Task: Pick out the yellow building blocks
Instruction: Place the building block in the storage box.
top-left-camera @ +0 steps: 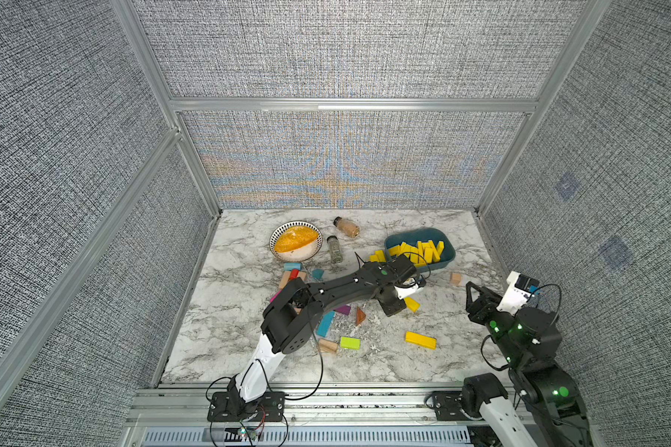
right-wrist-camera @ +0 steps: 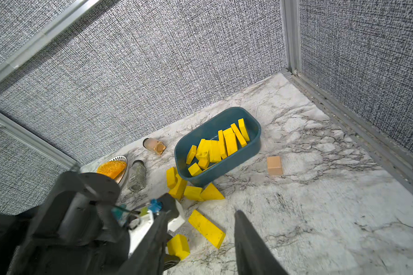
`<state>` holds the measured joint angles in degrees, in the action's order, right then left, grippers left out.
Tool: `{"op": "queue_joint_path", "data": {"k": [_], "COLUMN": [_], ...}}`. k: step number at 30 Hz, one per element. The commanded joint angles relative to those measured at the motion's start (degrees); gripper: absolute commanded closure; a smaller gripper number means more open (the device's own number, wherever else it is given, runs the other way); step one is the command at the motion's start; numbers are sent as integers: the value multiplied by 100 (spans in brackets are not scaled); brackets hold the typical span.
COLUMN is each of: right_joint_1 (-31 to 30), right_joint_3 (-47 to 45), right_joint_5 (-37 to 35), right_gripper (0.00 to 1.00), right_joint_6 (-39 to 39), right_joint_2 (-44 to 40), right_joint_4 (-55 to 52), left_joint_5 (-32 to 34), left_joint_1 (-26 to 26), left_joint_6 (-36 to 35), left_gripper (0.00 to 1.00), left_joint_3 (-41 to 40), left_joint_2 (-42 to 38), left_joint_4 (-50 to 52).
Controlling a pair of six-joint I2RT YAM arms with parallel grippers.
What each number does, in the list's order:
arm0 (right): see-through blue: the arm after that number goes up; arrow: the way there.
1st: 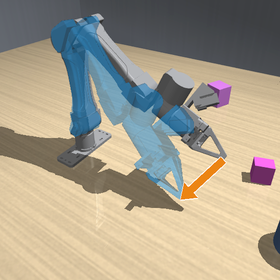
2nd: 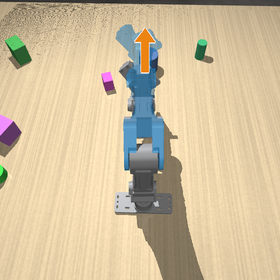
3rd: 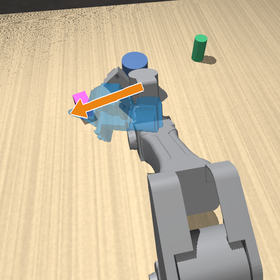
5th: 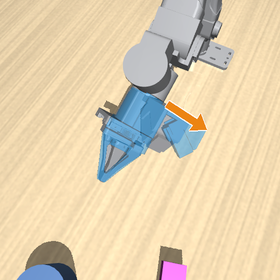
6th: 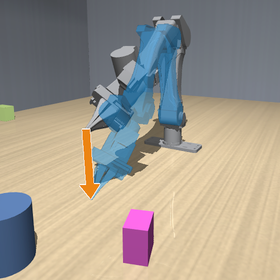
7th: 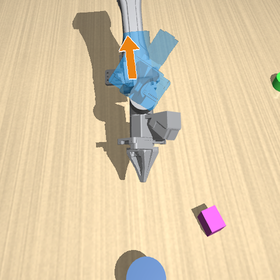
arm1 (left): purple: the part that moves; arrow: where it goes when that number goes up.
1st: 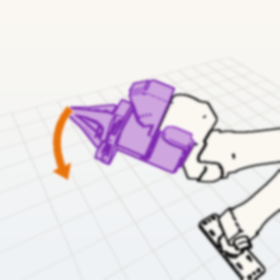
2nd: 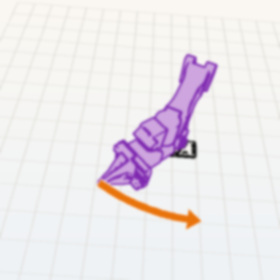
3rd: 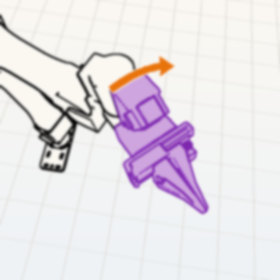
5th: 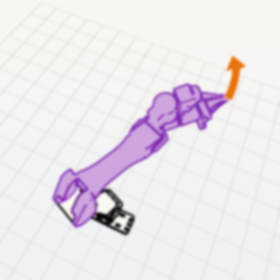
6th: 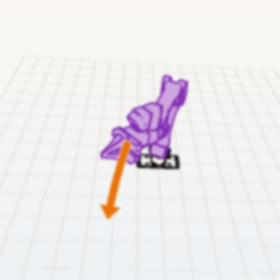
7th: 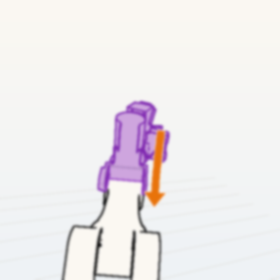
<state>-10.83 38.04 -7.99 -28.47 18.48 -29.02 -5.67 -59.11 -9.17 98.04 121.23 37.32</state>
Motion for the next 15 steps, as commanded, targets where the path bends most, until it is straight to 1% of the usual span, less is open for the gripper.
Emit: {"op": "queue_joint_path", "data": {"k": [1,4,6,9,15], "right_joint_1": [2,2,1,2,1], "right_joint_3": [-82,-119,-115,-108,-86], "right_joint_5": [57,142,202,236,128], "right_gripper": [53,53,53,53,53], "right_joint_6": [9,17,18,24,105], "right_joint_2": [181,444,584,725,771], "right_joint_4": [285,421,488,530,438], "left_joint_5": [435,688,757,727,715], "left_joint_1": [20,80,151,250,438], "left_joint_6": [325,328,289,198,29], "left_gripper": [75,75,75,75,75], "left_joint_3": [-197,-57,191,849,2529], "left_joint_2": [-406,-509,-388,26,1153], "left_joint_4": [-386,-393,-382,-256,171]}}
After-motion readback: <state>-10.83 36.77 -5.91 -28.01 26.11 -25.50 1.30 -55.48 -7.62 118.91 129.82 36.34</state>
